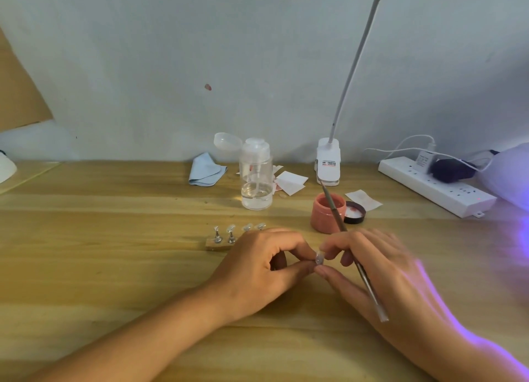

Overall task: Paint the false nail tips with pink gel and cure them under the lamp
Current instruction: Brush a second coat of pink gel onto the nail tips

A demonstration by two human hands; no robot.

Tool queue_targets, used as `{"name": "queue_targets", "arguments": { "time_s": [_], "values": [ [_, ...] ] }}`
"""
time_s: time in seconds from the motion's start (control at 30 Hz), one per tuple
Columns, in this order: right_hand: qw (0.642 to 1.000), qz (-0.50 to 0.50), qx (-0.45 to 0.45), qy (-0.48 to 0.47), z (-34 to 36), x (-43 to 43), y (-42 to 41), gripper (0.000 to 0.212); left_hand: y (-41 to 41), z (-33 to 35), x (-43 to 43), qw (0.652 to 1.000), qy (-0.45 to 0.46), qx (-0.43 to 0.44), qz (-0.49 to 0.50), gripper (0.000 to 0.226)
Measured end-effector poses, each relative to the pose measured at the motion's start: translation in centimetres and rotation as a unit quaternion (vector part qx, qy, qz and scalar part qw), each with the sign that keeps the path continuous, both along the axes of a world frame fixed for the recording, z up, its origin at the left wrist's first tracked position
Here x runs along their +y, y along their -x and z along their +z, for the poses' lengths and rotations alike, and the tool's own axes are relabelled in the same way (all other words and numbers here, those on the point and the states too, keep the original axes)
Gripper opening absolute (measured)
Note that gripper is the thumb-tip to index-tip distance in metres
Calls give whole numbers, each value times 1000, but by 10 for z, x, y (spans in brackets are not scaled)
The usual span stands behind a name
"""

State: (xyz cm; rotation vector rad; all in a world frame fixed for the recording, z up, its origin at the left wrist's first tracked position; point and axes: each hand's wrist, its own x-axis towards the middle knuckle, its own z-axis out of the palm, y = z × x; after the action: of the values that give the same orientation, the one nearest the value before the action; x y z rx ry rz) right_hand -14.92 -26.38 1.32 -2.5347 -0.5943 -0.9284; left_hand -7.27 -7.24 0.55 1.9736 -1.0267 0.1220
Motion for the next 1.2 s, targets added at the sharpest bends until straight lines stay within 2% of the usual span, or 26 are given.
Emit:
{"name": "queue_targets", "arguments": {
  "time_s": [0.1, 0.27, 0.47, 0.73, 0.87, 0.97, 1.07, 1.2],
  "values": [
    [1000, -3, -6, -2, 0, 0, 0, 25, 0, 0, 0, 1000, 8, -7, 4, 16],
    [1000, 4, -2, -11, 0, -1, 0, 25, -1, -1, 0, 1000, 10, -10, 12, 7],
    [999, 25, 8, -20, 1, -2, 0, 25, 0, -1, 1, 1000, 14, -9, 6, 8],
    [998, 31, 13, -50, 1, 0, -1, 26, 0, -1, 1, 999, 32, 37, 4, 14],
    [995, -8, -16, -97, 2, -1, 0, 39, -3, -1, 1, 997, 36, 70, 18, 7],
    [982, -31, 7, -184, 2, -4, -1, 44, -3, -1, 0, 996, 28, 81, 14, 6],
    [963, -39, 52, -260, -3, -7, -5, 33, -4, -1, 0, 996, 20, 85, 11, 9],
    [957, -49, 74, -277, -5, -11, -8, 12, -6, -3, 0, 997, 21, 80, 13, 16]
  ]
}}
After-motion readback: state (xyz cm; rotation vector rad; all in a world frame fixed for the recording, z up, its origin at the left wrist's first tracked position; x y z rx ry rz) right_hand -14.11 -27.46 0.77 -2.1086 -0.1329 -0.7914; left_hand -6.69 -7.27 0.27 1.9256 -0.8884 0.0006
